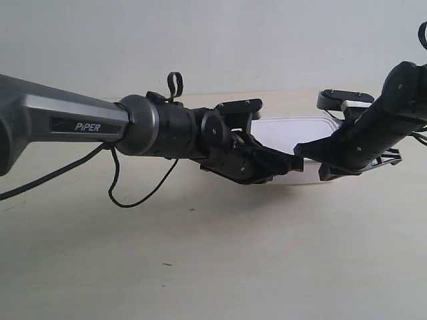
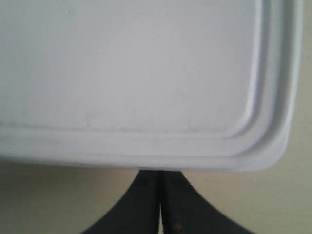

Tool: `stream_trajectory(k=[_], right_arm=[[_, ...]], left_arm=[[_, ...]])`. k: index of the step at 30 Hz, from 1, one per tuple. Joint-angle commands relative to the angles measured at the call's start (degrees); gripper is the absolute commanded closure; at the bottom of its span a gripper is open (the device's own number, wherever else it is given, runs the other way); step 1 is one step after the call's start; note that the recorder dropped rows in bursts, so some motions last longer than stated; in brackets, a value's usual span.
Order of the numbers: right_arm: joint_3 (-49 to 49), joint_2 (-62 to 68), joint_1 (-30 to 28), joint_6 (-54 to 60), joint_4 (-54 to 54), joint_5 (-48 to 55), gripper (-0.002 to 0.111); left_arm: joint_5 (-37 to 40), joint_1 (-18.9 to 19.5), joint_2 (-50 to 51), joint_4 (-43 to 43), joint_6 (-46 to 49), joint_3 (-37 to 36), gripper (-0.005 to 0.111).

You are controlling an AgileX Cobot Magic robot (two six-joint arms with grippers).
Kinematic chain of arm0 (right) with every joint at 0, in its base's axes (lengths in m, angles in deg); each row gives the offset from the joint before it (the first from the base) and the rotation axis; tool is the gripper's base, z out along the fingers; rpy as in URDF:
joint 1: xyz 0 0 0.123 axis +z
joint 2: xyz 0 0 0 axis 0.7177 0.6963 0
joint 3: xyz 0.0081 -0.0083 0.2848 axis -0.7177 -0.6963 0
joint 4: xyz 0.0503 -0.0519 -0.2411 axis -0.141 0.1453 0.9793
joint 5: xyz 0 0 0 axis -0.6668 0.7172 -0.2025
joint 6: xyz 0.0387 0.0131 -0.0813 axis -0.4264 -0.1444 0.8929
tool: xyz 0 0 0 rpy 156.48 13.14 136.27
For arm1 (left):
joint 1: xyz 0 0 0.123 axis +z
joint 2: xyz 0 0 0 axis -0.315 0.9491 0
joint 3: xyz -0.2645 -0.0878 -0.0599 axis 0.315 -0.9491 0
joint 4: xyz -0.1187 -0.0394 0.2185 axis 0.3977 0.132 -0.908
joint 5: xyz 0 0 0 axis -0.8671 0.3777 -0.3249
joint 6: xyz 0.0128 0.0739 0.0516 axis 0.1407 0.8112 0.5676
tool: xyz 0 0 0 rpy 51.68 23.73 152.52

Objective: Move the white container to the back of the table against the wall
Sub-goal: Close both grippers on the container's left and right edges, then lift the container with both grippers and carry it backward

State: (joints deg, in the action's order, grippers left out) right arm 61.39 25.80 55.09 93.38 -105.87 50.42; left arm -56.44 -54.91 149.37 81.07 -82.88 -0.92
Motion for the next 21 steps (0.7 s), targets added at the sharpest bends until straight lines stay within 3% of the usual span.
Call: stream_trajectory(k=[1, 21], right_arm=[[2.5, 1.4, -0.4, 0.6, -0.4, -0.5, 0.108], [7.1, 5.9, -0.4, 0.6, -1.0, -2.7, 0.108]], left_arm=[[-0.2, 1.0, 0.7, -1.9, -0.3, 1.2, 0.107], [-0.2, 1.4, 5.2, -12.4, -5.5, 8.0, 0.107]])
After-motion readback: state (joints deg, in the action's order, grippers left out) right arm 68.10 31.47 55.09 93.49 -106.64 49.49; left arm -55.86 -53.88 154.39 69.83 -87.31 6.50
